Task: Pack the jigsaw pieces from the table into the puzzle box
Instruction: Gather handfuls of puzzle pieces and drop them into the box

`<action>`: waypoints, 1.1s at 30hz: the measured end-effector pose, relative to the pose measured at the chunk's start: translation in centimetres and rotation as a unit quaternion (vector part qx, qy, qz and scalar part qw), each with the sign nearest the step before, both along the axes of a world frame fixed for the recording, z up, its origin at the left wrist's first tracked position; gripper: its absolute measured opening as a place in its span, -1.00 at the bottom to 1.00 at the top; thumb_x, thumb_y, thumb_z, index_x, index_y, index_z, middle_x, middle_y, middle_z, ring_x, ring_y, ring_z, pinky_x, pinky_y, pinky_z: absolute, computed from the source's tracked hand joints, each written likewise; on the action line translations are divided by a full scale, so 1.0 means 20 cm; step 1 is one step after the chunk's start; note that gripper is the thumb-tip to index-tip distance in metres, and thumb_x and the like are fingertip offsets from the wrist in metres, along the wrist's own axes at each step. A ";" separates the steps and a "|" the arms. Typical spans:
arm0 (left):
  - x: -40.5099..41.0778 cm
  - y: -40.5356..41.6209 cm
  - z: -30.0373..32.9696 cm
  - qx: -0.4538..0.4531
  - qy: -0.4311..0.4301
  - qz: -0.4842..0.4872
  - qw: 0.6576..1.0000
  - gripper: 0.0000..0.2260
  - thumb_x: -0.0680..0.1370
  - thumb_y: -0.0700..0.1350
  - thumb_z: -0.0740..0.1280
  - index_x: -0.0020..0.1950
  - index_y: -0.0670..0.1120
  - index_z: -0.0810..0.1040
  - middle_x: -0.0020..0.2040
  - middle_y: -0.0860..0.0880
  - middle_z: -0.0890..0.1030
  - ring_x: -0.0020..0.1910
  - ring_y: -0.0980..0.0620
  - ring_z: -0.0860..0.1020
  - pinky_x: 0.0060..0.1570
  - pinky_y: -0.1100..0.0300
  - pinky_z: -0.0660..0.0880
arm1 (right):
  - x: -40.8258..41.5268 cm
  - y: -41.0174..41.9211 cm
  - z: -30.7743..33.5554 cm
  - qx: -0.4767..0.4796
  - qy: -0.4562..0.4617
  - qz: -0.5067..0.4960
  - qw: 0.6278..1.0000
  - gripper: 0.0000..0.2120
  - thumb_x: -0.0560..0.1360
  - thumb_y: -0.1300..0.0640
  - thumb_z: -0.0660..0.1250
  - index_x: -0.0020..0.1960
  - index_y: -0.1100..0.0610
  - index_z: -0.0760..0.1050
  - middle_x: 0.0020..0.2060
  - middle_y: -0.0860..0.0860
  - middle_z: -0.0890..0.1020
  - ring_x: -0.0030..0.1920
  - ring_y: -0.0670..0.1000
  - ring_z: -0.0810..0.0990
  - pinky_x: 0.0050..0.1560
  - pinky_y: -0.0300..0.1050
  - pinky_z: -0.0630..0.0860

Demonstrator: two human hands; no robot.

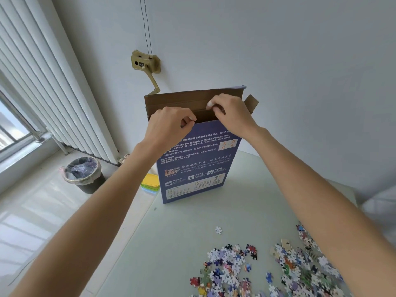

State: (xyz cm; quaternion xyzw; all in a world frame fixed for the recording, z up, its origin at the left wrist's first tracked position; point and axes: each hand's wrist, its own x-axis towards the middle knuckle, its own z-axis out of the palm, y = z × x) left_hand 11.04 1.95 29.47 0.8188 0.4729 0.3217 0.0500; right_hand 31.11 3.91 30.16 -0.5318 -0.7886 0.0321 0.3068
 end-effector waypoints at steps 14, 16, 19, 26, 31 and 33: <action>-0.03 -0.01 0.01 0.031 0.009 0.009 0.999 -0.84 0.52 -0.12 0.28 0.01 -0.01 0.63 -0.12 0.05 0.66 -0.16 0.04 0.61 -0.16 0.10 0.57 | -0.06 -0.02 0.05 0.042 0.021 0.027 0.999 -0.84 0.52 0.32 0.24 -0.05 0.22 0.60 -0.08 0.08 0.65 -0.14 -0.10 0.54 -0.08 -0.22 0.53; -0.03 -0.05 -0.01 0.099 0.002 -0.003 0.995 -0.85 0.53 -0.12 0.28 0.03 -0.02 0.62 -0.10 0.03 0.65 -0.13 0.02 0.59 -0.19 0.19 0.52 | -0.05 -0.11 0.02 0.047 0.035 0.019 0.998 -0.86 0.54 0.26 0.25 -0.01 0.20 0.59 -0.06 0.06 0.65 -0.08 -0.11 0.56 -0.09 -0.38 0.46; -0.01 -0.18 -0.07 0.179 -0.036 -0.050 0.982 -0.86 0.53 -0.10 0.31 0.03 -0.07 0.62 -0.10 -0.01 0.67 -0.12 0.02 0.59 -0.24 0.28 0.44 | -0.01 -0.34 -0.10 0.035 0.073 -0.021 0.997 -0.83 0.54 0.15 0.28 0.06 0.19 0.56 0.02 0.04 0.64 0.00 -0.11 0.55 -0.11 -0.40 0.47; 0.06 -0.53 -0.57 0.044 -0.072 -0.156 0.984 -0.86 0.52 -0.13 0.29 -0.01 -0.05 0.63 -0.17 0.05 0.65 -0.20 0.09 0.57 -0.26 0.25 0.50 | 0.13 -1.00 -0.65 -0.124 0.151 -0.151 0.969 -0.82 0.51 0.30 0.28 0.07 0.21 0.58 0.00 0.02 0.66 -0.02 -0.03 0.63 0.08 -0.13 0.56; 0.12 -0.75 -1.01 -0.241 0.059 -0.162 0.955 -0.74 0.51 -0.06 0.34 0.19 0.04 0.55 0.06 0.04 0.62 -0.04 0.09 0.55 -0.04 0.13 0.56 | 0.18 -1.48 -1.00 -0.336 0.085 -0.248 0.905 -0.63 0.53 0.24 0.27 0.33 0.16 0.39 0.22 0.06 0.53 0.20 0.03 0.51 0.23 -0.11 0.44; 0.13 -0.84 -1.13 -0.308 0.111 -0.158 0.931 -0.67 0.49 -0.03 0.36 0.26 0.05 0.49 0.14 0.02 0.58 0.00 0.09 0.53 -0.01 0.19 0.51 | 0.21 -1.65 -1.12 -0.403 0.076 -0.290 0.865 -0.52 0.52 0.18 0.29 0.41 0.17 0.27 0.29 0.09 0.44 0.28 0.07 0.42 0.27 -0.06 0.36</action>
